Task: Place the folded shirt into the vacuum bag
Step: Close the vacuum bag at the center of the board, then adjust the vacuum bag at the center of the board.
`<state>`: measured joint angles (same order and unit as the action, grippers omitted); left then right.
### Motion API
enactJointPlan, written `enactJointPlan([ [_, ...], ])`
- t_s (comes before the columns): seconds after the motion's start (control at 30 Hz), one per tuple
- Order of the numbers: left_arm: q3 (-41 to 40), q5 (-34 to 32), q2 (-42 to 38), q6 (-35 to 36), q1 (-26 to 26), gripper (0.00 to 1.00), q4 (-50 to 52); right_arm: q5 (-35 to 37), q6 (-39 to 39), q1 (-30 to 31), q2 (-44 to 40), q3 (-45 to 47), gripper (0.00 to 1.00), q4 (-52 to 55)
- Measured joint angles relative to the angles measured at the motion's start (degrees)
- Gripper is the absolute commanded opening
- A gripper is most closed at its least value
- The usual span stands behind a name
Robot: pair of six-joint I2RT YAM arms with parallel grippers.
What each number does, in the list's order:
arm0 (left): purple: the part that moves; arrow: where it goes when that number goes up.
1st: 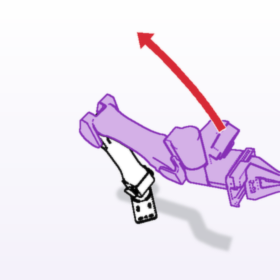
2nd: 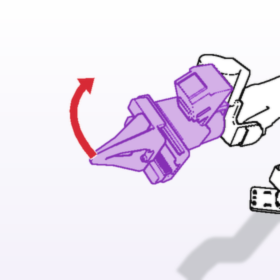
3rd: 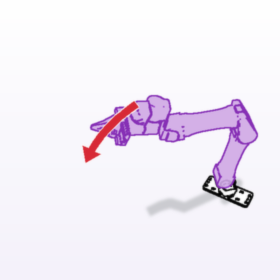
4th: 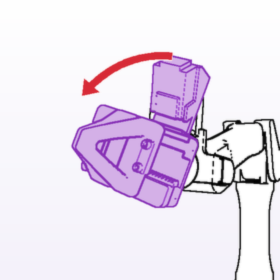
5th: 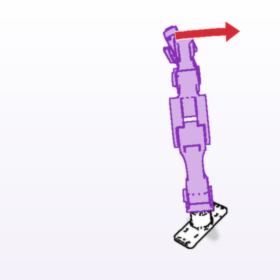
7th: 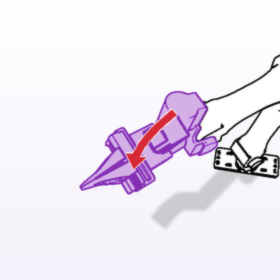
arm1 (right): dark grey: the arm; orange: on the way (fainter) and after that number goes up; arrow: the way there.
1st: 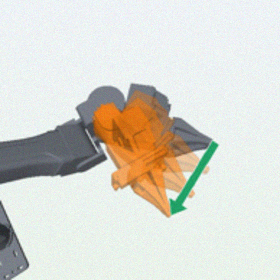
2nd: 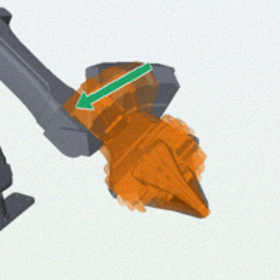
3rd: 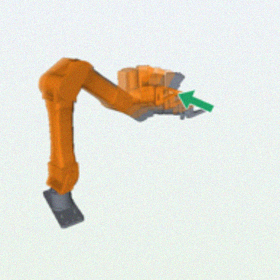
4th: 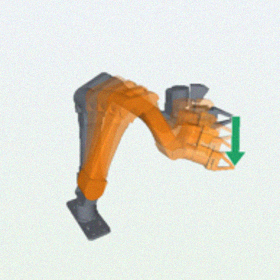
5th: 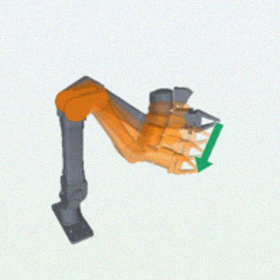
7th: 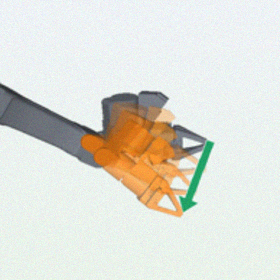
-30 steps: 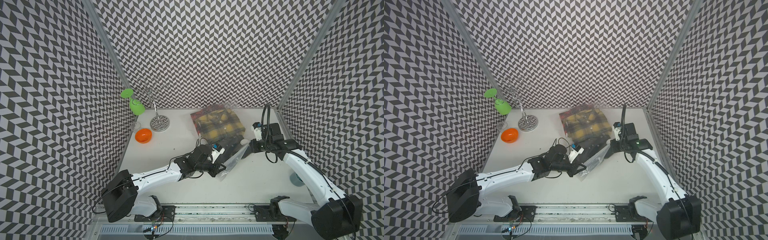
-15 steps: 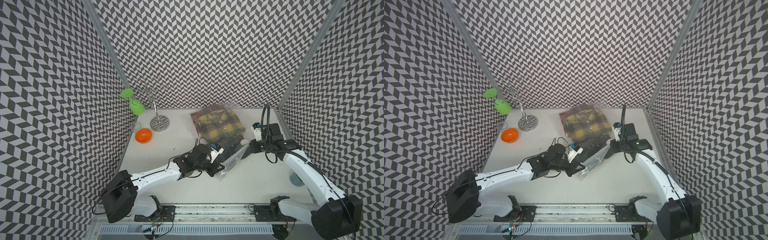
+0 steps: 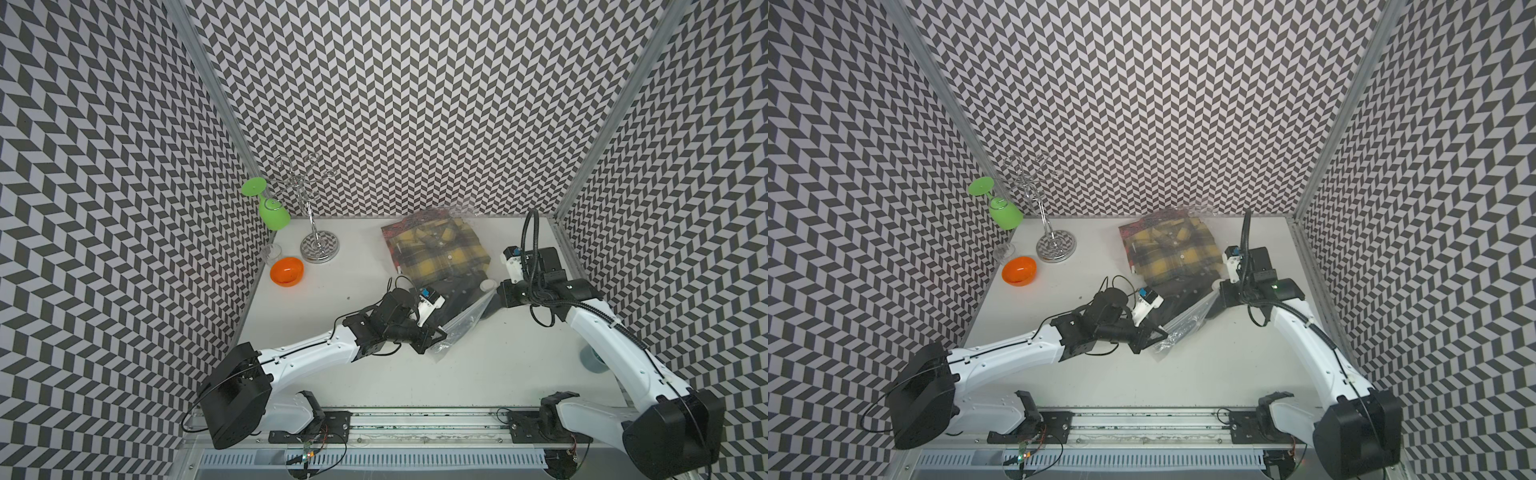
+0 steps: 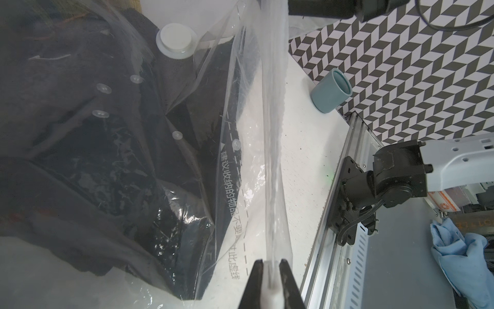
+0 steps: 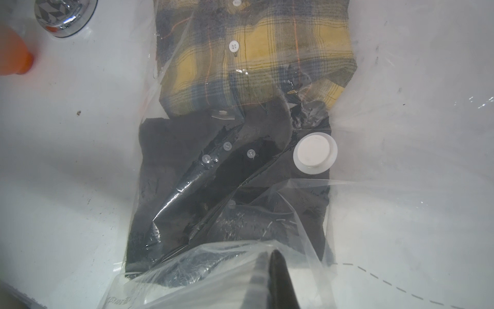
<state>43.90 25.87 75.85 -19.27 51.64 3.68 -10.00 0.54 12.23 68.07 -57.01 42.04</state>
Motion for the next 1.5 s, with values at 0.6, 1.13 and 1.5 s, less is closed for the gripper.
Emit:
enactJointPlan([
  [0.6,6.82,8.33,-1.46,12.39,-0.24,0.37,23.04,-6.56,10.12,2.82,-3.93,-10.8,0.61,-5.14],
  [1.13,11.3,5.25,-8.26,8.28,-17.03,0.49,18.56,2.05,18.75,12.44,16.9,13.2,0.59,-24.11],
  [1.5,11.08,1.4,-12.39,6.12,-26.6,0.5,14.05,-0.46,29.0,26.38,31.28,9.97,0.59,-46.62],
])
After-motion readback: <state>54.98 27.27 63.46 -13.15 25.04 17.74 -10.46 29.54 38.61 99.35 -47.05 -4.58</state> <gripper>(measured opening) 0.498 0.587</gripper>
